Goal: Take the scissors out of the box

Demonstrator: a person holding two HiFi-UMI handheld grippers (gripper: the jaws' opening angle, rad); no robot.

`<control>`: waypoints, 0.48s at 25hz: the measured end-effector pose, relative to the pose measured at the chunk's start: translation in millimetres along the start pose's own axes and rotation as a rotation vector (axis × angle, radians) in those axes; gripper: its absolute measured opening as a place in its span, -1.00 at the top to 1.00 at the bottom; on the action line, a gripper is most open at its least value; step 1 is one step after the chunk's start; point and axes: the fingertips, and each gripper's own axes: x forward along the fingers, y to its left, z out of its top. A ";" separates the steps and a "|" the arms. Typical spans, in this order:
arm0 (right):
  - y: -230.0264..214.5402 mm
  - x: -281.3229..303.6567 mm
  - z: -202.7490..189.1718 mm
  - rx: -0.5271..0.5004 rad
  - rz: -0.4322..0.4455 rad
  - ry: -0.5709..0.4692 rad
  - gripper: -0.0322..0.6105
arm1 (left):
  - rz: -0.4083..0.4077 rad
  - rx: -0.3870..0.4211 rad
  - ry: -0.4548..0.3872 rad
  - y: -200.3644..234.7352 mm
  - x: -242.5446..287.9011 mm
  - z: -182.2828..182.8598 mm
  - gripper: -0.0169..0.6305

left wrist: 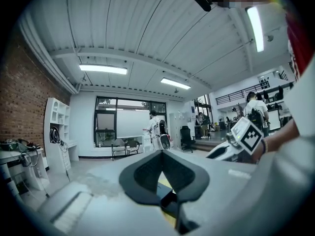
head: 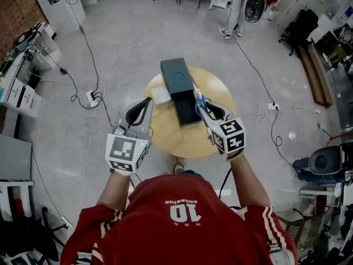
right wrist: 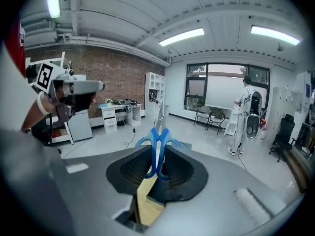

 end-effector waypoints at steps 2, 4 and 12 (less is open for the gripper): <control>5.8 -17.6 19.7 0.014 -0.013 -0.068 0.63 | -0.009 0.003 -0.011 -4.2 -3.0 5.0 0.94; 10.8 -34.1 39.0 0.023 -0.029 -0.135 0.63 | -0.017 0.005 -0.025 -7.6 -6.3 10.2 0.94; 27.0 -94.4 85.4 0.082 -0.113 -0.350 0.63 | -0.039 -0.016 -0.086 -25.7 -14.9 30.6 0.94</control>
